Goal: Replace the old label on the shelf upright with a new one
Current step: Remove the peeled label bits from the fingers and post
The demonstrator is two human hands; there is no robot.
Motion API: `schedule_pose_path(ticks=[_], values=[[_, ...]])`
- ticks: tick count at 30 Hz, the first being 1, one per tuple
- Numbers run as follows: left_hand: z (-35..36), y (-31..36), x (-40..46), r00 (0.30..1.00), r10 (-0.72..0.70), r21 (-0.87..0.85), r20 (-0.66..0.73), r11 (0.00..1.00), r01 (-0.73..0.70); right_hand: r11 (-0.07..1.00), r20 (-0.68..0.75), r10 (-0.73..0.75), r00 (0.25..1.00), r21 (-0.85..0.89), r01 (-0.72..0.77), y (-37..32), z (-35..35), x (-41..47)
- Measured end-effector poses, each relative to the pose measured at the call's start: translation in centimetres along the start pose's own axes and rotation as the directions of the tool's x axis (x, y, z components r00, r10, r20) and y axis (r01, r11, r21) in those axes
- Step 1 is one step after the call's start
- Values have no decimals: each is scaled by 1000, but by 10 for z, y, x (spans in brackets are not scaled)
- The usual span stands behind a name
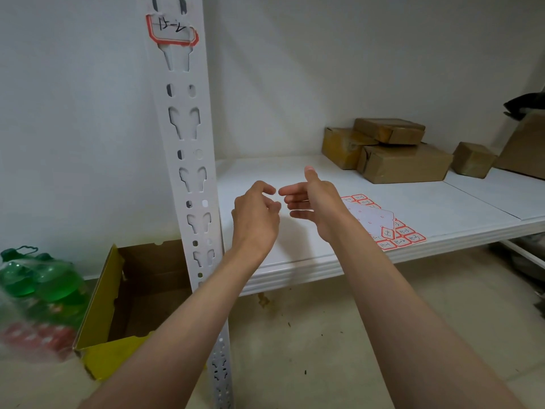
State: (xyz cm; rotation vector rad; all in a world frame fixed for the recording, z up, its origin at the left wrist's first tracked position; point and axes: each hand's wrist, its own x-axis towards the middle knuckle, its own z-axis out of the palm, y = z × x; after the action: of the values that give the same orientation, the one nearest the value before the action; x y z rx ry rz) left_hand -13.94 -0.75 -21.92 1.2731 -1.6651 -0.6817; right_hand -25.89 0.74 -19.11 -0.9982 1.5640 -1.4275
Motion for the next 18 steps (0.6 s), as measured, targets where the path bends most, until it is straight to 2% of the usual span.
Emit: schedule_pose_path(ticks=[7,12,18], values=[[1,-2,3,999,23,79,37,997,-26,1000,-45,9,999,-21,-10,0,2,0],[-3,6,-11,991,104,282,88,951,-125,991,-156,-129,979,-58,121,-6,2,-5],[-17,24,-15,969,220,427,115,870,-248,925,-270,-367,890,-206,318,-33,11,-16]])
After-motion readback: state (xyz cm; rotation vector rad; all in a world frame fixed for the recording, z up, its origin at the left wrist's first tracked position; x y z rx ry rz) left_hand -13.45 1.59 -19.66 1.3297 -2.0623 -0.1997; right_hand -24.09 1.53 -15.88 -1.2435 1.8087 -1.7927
